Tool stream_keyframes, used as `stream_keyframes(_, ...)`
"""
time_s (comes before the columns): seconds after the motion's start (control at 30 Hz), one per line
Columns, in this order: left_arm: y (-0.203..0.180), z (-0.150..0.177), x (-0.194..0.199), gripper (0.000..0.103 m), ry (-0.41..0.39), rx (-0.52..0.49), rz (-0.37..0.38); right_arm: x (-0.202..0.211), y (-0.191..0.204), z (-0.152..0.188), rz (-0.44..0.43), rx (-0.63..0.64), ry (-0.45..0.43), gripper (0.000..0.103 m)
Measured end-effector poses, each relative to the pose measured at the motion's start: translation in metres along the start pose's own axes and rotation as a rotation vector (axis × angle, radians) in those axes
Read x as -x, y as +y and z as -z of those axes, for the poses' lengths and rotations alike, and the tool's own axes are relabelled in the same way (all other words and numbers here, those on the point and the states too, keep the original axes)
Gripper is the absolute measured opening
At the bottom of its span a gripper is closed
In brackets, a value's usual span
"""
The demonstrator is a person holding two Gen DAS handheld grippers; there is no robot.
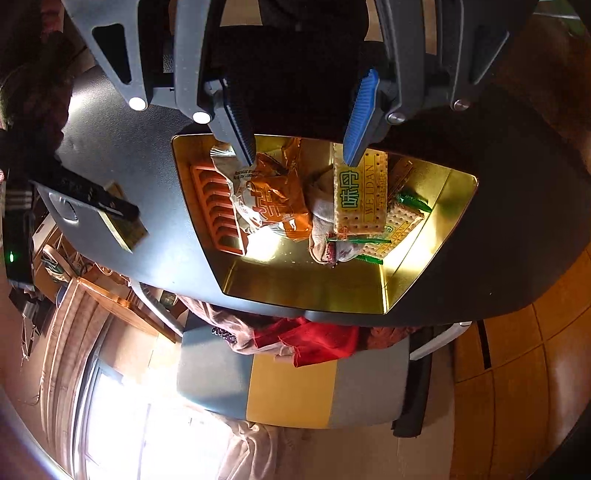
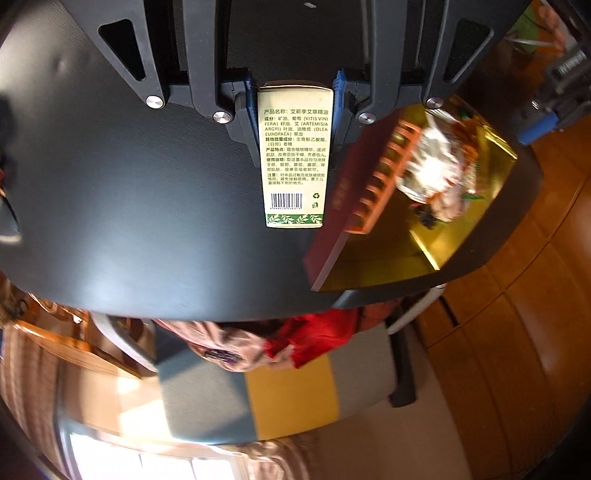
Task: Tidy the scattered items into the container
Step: 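Lower the green juice box into the gold tray and open the right tool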
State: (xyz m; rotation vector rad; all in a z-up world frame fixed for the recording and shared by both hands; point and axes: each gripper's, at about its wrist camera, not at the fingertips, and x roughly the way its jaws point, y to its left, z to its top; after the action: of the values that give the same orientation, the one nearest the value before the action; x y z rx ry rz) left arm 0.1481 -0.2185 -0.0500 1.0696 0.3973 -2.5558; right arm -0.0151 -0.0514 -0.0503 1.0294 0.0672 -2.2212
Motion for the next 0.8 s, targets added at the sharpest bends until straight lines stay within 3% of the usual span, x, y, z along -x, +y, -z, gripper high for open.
stream_keyframes(0.33, 0.018, 0.003, -0.001, 0.050, 0.013, 0.046, -0.018, -0.041, 0.069, -0.034, -0.093, 0.092, 0.022, 0.030)
stream_keyframes(0.8, 0.035, -0.001, -0.006, 0.050, 0.025, 0.079, -0.043, -0.081, 0.092, -0.042, -0.103, 0.143, 0.099, 0.030)
